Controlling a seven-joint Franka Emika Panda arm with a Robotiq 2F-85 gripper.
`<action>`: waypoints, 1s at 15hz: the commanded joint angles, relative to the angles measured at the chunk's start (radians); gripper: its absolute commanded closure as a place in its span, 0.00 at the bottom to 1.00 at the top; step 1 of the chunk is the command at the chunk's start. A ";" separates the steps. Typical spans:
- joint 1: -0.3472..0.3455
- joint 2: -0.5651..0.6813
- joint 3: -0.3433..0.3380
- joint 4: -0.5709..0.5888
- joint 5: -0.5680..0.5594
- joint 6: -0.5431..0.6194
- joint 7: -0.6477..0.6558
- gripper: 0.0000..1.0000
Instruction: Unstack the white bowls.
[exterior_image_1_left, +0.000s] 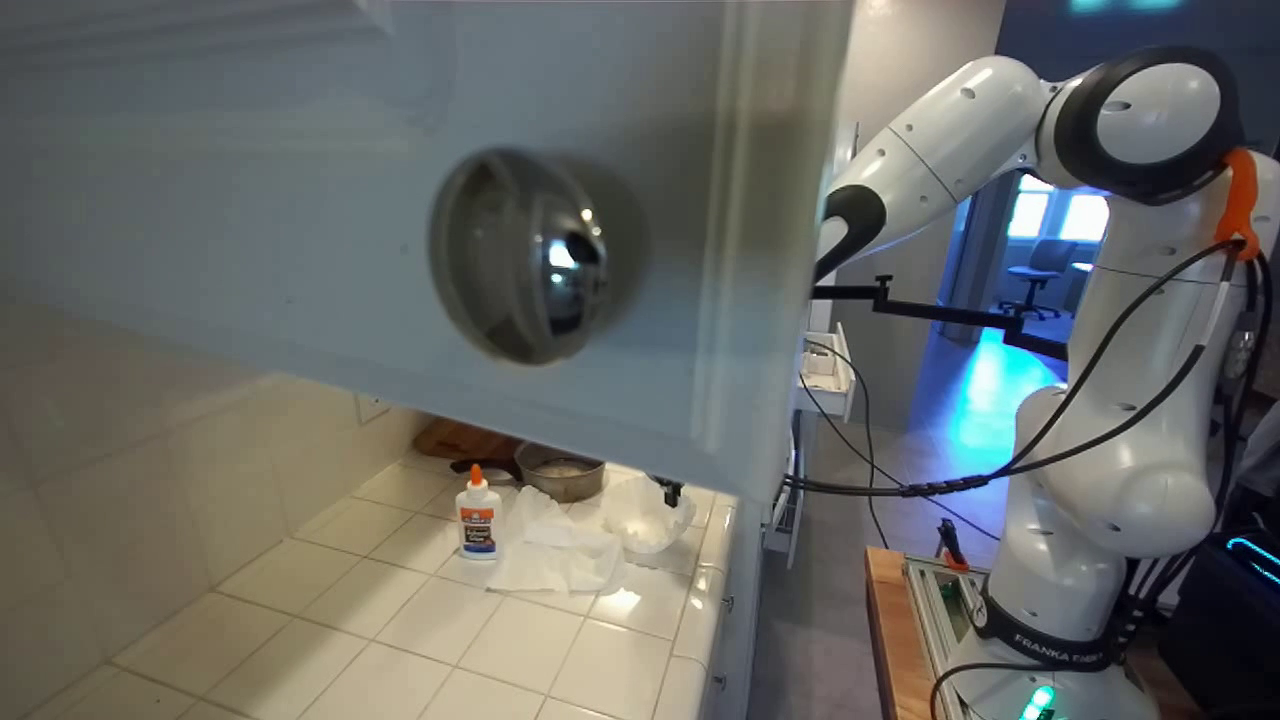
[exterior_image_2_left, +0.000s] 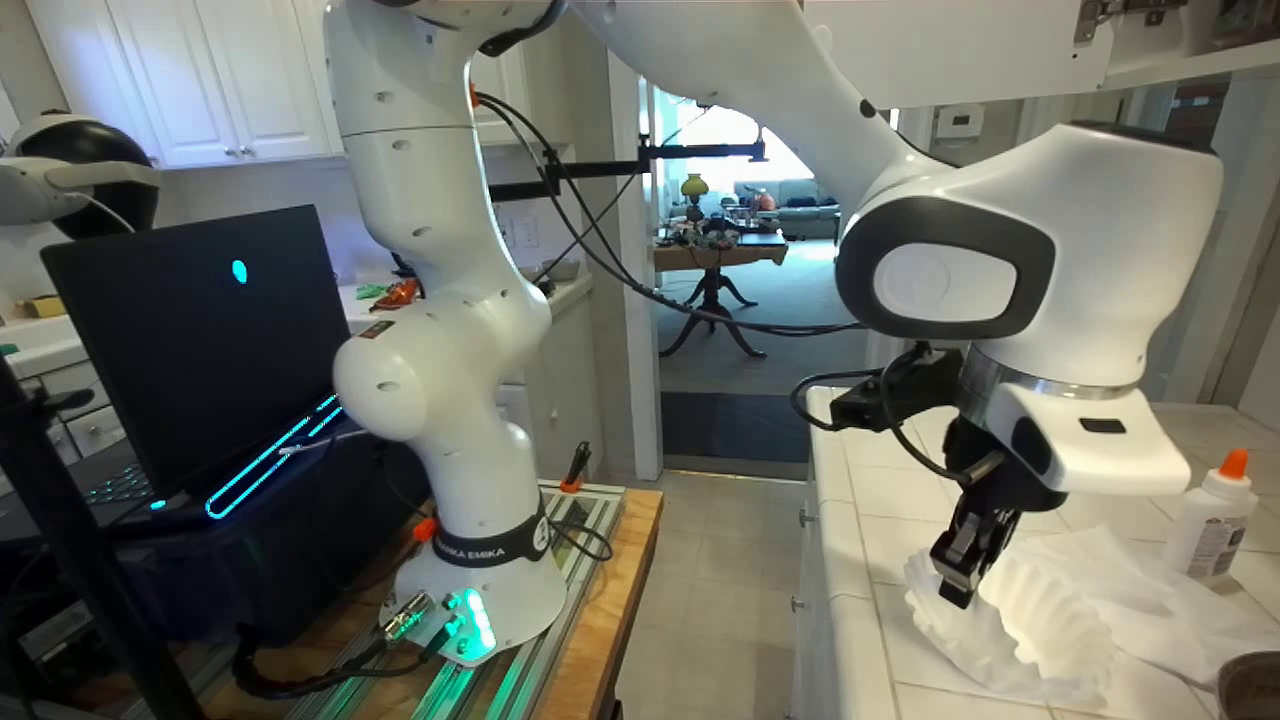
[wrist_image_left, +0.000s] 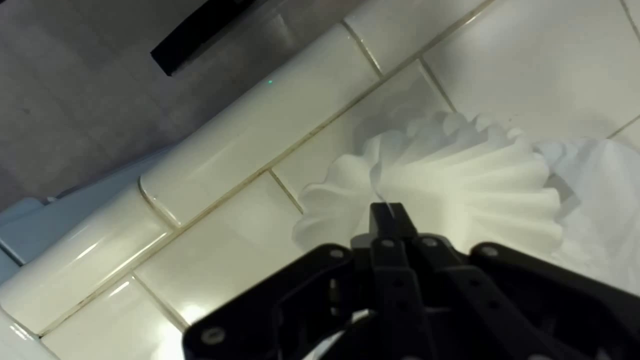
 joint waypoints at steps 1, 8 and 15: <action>0.004 -0.011 -0.001 0.017 0.003 -0.019 0.016 1.00; 0.002 -0.059 0.002 0.030 -0.010 -0.010 0.021 1.00; -0.001 -0.113 0.006 0.039 -0.004 -0.010 0.009 1.00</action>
